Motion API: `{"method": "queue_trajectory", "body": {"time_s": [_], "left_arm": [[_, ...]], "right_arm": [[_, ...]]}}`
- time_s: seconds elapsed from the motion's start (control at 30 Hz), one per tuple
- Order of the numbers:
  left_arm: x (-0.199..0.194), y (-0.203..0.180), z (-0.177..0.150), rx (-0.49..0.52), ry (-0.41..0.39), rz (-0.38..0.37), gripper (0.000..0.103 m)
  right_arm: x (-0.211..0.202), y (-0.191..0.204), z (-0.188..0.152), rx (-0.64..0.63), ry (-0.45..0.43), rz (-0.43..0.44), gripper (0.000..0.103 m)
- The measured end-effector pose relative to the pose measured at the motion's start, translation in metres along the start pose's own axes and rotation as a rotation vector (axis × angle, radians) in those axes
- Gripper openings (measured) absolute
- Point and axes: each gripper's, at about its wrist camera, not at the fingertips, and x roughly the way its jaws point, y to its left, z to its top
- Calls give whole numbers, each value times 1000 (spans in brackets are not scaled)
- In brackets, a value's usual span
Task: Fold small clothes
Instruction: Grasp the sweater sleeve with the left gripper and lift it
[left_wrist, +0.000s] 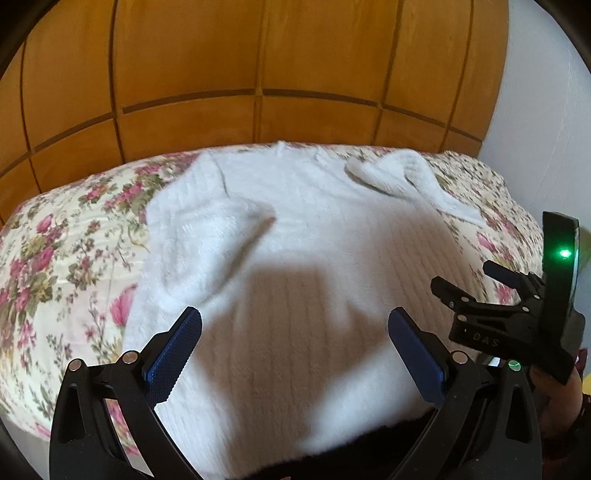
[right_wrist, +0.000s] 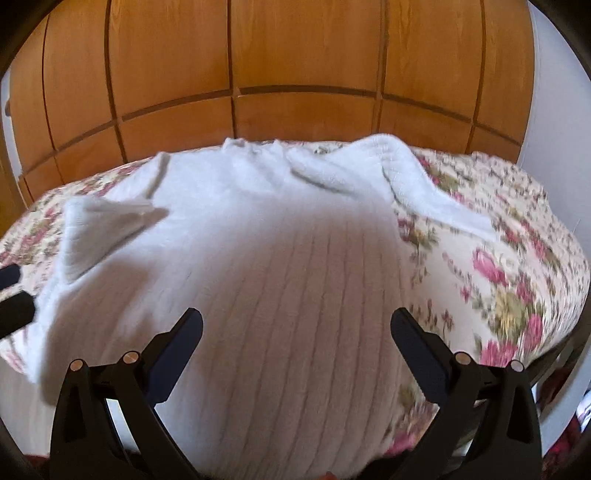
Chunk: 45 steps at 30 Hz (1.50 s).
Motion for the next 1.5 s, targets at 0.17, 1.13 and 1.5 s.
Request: {"method": "queue_trajectory", "body": {"time_s": [0.17, 1.13, 1.5], "left_arm": [[21, 3, 24, 110, -90, 206, 97], [50, 221, 96, -188, -86, 315, 14], [100, 334, 110, -212, -15, 535, 21]], "right_arm": [[34, -2, 26, -6, -54, -29, 101], [118, -7, 40, 19, 9, -25, 101], [118, -9, 39, 27, 11, -13, 101]]}}
